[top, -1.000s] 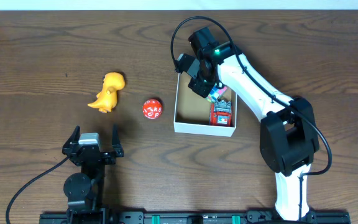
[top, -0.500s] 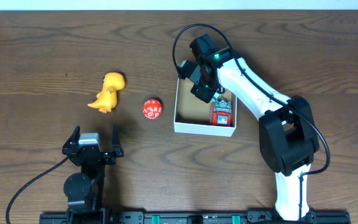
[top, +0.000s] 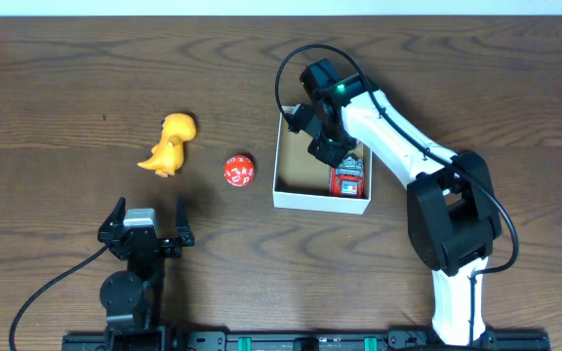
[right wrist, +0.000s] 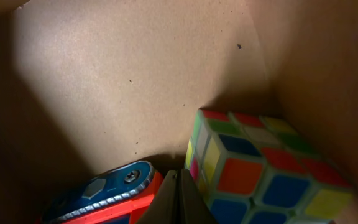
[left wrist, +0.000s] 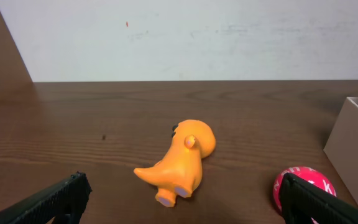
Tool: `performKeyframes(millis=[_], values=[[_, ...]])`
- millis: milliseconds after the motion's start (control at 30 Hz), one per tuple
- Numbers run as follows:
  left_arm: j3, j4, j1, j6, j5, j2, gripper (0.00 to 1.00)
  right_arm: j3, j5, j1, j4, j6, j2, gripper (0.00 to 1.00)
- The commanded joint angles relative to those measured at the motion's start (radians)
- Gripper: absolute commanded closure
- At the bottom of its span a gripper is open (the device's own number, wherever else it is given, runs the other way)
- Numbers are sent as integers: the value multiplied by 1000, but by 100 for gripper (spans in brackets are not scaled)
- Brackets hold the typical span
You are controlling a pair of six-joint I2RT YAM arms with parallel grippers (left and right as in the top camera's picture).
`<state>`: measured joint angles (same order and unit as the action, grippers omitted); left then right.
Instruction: Pack container
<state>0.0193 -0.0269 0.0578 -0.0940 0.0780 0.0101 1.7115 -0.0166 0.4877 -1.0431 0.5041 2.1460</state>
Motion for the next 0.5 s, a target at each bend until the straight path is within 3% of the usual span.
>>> performKeyframes(millis=[0,467], values=[[-15,-36,-2,0,12,-6,2,3,-9,-10,5,9,-10,99],[-15,-37,-2,1,12,-6,2,60,122,-9,104,6,-20,99]])
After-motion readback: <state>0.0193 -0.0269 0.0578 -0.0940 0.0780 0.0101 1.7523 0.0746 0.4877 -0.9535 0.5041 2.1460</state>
